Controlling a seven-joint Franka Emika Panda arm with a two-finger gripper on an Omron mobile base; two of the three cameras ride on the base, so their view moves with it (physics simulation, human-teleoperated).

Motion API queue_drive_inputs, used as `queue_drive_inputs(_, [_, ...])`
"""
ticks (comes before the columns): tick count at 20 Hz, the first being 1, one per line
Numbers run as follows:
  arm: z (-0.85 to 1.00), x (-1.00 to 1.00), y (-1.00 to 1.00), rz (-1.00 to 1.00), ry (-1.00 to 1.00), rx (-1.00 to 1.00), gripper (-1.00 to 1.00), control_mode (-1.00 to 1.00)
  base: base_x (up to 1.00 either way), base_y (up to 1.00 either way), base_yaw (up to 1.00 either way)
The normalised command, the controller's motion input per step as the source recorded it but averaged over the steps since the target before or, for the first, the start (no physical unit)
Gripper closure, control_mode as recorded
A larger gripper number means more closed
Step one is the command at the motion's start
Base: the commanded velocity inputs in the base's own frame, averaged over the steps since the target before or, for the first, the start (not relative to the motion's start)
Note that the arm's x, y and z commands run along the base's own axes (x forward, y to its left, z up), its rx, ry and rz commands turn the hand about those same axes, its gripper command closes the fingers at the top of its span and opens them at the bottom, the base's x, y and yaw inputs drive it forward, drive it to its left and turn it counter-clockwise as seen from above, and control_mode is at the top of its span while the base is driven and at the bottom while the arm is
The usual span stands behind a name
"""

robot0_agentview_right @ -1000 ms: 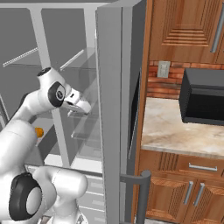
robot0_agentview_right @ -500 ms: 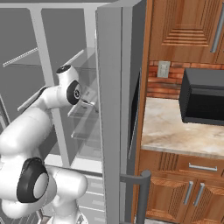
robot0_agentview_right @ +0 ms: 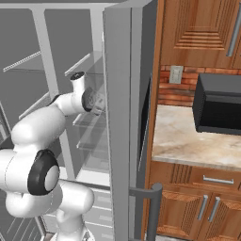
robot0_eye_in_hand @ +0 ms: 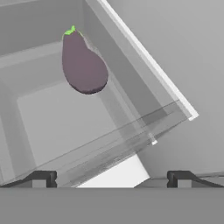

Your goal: Take the eggplant and orange from the fridge shelf and place them in the freezer drawer to begin freezing them.

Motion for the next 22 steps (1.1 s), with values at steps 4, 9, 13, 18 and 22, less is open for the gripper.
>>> queue_drive_inputs(4, [-0.08, 0.37, -0.16, 0.00, 0.00, 0.00, -1.00, -1.00, 0.00, 0.00, 0.00])
queue_drive_inputs(9, [-0.01, 0.38, 0.00, 0.00, 0.00, 0.00, -1.00, -1.00, 0.00, 0.00, 0.00])
queue_drive_inputs(13, [-0.11, 0.33, 0.00, 0.00, 0.00, 0.00, -1.00, -1.00, 0.00, 0.00, 0.00])
queue_drive_inputs(18, [-0.35, 0.30, -0.12, 0.00, -0.04, 0.00, -1.00, -1.00, 0.00, 0.00, 0.00])
queue_drive_inputs(22, [-0.18, 0.22, -0.04, 0.00, -0.06, 0.00, -1.00, -1.00, 0.00, 0.00, 0.00])
